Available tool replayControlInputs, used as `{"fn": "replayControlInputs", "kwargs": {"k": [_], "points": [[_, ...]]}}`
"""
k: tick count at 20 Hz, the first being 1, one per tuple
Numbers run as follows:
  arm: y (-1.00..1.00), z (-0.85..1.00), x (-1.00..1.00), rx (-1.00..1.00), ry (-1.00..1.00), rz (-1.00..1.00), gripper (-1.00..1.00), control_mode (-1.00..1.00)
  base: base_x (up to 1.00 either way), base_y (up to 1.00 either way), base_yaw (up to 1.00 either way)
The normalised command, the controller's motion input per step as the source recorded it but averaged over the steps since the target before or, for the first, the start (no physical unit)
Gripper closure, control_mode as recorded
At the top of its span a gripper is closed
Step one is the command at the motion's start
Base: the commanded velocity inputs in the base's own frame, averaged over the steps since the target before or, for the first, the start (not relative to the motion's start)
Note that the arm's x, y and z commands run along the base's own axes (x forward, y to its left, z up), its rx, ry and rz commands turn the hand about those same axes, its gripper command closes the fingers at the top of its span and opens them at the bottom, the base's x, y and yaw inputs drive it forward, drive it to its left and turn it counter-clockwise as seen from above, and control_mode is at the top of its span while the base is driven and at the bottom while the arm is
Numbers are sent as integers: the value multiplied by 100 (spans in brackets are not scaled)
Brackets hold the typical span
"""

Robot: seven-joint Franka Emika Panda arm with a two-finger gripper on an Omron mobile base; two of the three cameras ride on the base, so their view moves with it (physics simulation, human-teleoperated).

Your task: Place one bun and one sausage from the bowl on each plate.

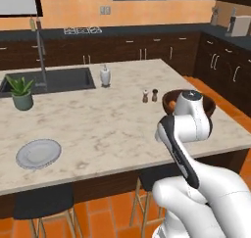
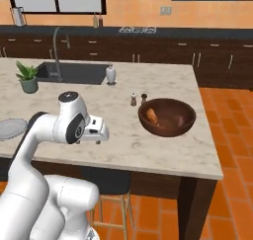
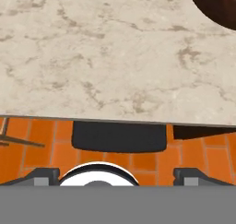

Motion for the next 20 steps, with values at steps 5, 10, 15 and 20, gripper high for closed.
{"fn": "replayControlInputs", "kwargs": {"k": [5, 10, 15, 20], "points": [[0, 0, 0, 0, 0, 0, -100, 100, 74, -14, 0], [0, 0, 0, 0, 0, 0, -100, 100, 49, -5, 0], [0, 0, 0, 0, 0, 0, -100, 100, 5, -83, 0], [0, 0, 0, 0, 0, 0, -100, 100, 24, -78, 0]]}}
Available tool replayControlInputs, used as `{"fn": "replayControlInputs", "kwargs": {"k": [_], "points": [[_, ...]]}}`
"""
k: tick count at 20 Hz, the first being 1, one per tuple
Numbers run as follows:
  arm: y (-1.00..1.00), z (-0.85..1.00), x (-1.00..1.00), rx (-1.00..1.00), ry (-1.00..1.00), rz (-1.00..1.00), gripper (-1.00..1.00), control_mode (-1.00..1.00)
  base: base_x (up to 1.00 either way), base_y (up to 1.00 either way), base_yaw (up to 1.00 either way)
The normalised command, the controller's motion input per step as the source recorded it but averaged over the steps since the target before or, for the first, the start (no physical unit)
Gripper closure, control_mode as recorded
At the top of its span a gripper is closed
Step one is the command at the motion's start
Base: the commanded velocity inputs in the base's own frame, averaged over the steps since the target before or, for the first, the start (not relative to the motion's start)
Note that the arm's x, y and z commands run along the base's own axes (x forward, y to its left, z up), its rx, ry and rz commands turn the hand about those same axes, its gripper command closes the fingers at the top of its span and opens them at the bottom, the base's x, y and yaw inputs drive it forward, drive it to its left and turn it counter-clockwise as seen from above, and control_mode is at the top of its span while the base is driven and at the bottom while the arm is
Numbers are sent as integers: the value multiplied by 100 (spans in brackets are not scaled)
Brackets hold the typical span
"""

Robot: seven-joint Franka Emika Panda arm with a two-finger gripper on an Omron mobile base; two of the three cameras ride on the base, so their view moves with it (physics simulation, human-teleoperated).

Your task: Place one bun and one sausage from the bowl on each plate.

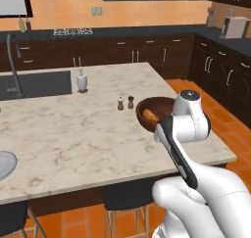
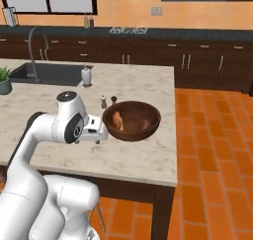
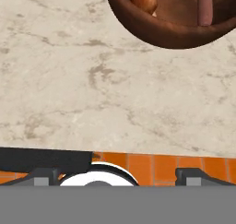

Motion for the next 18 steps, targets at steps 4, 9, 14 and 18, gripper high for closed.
{"fn": "replayControlInputs", "kwargs": {"k": [4, 9, 14, 18], "points": [[0, 0, 0, 0, 0, 0, -100, 100, 22, -25, 0], [0, 0, 0, 0, 0, 0, -100, 100, 3, -1, 0], [-6, 33, 50, 5, -13, 10, -100, -100, 5, 0, 0], [-1, 69, 96, 14, -6, 7, -100, -100, 0, 0, 0]]}}
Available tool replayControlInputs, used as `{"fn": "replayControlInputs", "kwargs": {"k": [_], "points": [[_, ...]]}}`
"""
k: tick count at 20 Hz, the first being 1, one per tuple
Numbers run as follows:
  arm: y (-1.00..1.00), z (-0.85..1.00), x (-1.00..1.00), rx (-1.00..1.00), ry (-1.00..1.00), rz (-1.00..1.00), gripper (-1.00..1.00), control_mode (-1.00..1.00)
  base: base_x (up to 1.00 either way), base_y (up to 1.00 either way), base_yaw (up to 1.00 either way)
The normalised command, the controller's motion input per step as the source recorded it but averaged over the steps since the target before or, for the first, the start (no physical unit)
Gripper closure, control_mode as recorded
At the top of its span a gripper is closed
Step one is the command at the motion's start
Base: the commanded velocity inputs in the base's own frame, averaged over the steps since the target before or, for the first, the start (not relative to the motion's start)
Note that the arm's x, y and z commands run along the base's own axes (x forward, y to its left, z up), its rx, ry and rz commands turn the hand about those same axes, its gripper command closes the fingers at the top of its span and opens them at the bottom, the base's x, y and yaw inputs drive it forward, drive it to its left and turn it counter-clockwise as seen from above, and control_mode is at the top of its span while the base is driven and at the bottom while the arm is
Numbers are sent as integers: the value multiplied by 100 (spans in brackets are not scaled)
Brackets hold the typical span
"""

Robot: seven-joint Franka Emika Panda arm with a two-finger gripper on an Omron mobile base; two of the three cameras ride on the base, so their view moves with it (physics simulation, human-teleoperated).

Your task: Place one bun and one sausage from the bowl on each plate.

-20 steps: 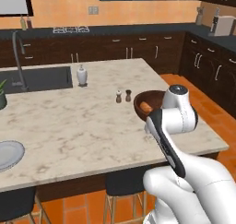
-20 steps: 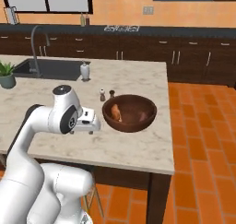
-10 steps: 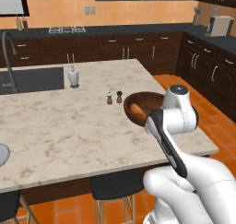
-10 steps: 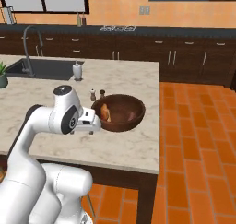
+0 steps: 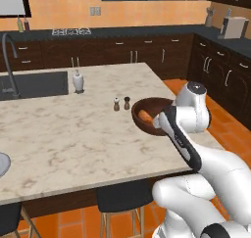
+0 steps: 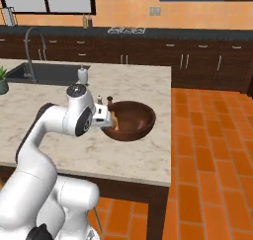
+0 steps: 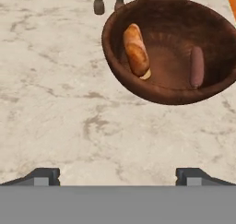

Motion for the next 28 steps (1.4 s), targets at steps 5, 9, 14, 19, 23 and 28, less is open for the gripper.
{"fn": "replayControlInputs", "kwargs": {"k": [5, 9, 14, 19, 23, 28], "points": [[-30, 14, 100, 15, 14, 0, -100, -100, 0, 0, 0], [-4, -3, 100, 10, 25, -1, -100, -100, 0, 0, 0], [1, -49, 100, 3, 9, -1, -100, -100, 0, 0, 0], [0, -68, 95, 0, 9, 0, -100, -100, 0, 0, 0], [2, -71, 18, 5, 2, 1, -100, -100, 0, 0, 0], [5, -43, 22, 3, 0, 2, -100, -100, 0, 0, 0]]}}
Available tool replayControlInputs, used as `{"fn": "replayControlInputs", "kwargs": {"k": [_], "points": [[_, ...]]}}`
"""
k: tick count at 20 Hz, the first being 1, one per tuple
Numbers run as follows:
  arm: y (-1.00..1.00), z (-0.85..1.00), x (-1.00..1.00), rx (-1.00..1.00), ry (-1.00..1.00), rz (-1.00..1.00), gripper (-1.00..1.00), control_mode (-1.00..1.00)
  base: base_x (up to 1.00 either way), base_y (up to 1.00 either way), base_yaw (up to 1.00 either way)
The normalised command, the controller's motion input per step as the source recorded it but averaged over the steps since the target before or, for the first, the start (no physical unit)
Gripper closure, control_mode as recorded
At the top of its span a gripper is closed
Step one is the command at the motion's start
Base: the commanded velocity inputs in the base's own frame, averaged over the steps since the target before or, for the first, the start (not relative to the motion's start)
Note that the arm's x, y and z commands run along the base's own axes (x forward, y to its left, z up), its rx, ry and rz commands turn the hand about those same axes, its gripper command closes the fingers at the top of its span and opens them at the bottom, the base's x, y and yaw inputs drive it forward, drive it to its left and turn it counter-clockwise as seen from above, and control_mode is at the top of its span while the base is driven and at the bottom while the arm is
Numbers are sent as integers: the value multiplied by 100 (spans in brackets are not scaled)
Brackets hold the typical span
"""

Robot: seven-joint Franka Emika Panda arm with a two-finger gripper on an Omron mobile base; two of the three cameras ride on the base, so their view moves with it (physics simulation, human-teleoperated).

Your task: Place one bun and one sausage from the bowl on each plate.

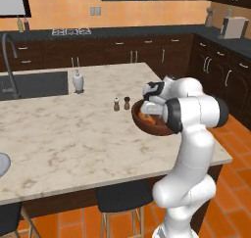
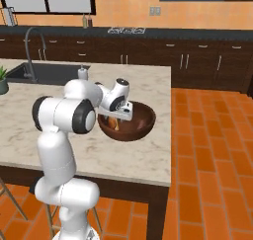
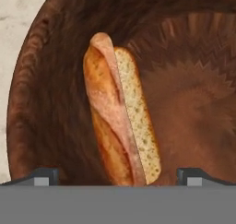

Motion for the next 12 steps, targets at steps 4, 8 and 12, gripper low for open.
{"fn": "replayControlInputs", "kwargs": {"k": [4, 8, 12], "points": [[22, -17, 14, 0, 0, 5, -100, -100, 0, 0, 0], [11, -18, 29, 0, -2, 5, -100, -100, 0, 0, 0], [0, -27, 41, 0, -3, 4, -100, -100, 0, 0, 0]]}}
